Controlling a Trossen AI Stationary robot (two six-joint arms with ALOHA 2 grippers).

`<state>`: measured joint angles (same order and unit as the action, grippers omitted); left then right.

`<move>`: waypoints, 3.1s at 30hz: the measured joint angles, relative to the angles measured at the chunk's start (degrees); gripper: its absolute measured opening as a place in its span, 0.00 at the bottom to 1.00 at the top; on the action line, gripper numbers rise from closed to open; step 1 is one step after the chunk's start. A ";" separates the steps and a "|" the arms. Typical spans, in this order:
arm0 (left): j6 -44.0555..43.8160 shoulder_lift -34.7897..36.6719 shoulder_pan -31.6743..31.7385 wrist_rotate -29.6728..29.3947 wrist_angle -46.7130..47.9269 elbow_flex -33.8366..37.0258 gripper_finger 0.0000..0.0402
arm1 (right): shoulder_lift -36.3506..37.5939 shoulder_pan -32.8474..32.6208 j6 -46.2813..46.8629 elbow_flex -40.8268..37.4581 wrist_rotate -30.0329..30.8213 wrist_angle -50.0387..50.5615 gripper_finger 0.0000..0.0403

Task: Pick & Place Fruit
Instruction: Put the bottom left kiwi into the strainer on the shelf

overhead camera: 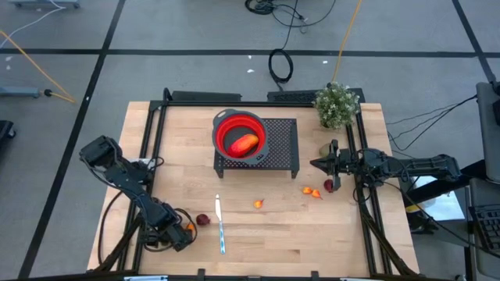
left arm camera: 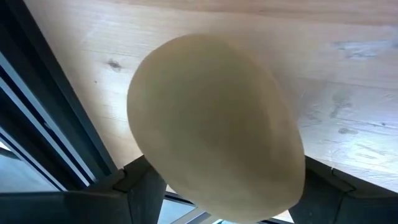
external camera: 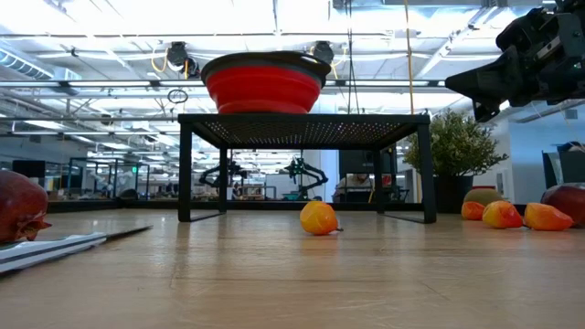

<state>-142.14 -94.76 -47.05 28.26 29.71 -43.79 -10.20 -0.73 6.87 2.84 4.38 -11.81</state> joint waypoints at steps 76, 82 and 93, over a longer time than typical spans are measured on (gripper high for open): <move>0.80 1.81 -1.79 -8.23 3.16 -0.07 0.54 | 0.01 -0.01 0.00 0.00 -0.01 -0.22 0.00; 0.87 1.81 -1.79 -8.18 3.20 -0.04 0.56 | 0.00 0.00 0.00 -0.01 -0.01 -0.22 0.00; 1.05 6.15 -1.62 -11.53 8.64 -1.78 0.52 | 0.00 -0.01 0.00 -0.01 -0.02 -0.20 0.00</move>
<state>-141.08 -88.61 -48.67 16.73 38.35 -45.57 -10.20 -0.75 6.87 2.83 4.36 -12.01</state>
